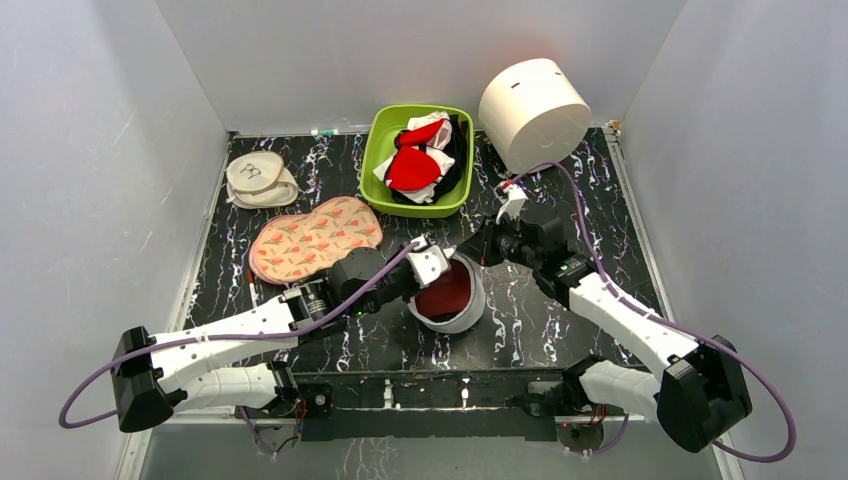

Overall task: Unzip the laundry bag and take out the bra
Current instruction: Unzip the laundry bag at the center of the board.

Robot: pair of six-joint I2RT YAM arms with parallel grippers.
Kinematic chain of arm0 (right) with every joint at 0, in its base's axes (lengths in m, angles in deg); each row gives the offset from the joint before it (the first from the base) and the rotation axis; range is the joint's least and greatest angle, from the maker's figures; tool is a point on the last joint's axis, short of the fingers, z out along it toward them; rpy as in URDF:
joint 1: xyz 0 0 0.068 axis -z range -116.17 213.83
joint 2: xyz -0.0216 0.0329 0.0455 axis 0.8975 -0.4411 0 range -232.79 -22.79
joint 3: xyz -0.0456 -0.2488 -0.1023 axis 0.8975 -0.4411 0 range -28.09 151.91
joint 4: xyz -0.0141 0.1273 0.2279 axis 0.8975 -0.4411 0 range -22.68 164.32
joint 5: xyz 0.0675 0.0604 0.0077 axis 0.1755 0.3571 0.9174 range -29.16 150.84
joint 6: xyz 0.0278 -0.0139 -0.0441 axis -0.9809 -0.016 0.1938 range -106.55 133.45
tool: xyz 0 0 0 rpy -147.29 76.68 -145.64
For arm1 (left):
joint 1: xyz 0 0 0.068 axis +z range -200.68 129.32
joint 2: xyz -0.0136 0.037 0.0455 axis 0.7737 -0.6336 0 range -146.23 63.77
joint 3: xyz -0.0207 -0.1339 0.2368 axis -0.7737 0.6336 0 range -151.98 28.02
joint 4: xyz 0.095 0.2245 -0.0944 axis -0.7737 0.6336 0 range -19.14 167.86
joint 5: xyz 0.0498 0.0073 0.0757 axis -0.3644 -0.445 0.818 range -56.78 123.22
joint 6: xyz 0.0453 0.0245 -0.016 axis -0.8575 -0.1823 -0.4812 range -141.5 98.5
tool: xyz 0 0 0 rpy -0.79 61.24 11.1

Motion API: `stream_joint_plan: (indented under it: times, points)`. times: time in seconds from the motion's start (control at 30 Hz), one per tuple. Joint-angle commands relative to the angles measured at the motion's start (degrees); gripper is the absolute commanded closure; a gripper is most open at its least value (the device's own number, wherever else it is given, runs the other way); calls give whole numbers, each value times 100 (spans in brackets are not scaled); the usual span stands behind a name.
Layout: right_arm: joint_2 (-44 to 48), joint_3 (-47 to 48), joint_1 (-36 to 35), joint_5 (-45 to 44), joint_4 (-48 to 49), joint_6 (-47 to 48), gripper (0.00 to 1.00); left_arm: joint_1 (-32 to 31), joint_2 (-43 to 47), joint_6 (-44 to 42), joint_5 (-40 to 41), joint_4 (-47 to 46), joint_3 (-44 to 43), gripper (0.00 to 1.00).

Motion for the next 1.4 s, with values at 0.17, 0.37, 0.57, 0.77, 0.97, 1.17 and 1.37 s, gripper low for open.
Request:
stream_joint_plan:
  times: [0.17, 0.37, 0.57, 0.77, 0.97, 1.17, 1.37]
  points:
    - [362, 365, 46, 10, -199, 507, 100, -30, -151, 52, 1150, -337, -99, 86]
    - [647, 364, 41, 497, -413, 530, 100, -30, -329, -14, 1112, -335, -91, 56]
    - [805, 400, 39, 690, -559, 484, 100, -30, -800, -11, 1031, 79, -387, 38]
    - [1028, 385, 36, 746, -667, 383, 100, -37, -996, 55, 961, 206, -500, 32]
    - [1075, 273, 6, 828, -655, 300, 100, -39, -1022, 101, 870, 244, -556, 37]
    - [1106, 194, 4, 586, -689, 358, 100, -46, -866, 112, 895, 192, -523, 70]
    - [1046, 188, 3, -42, -679, 423, 100, -48, -685, 32, 849, 157, -469, 95]
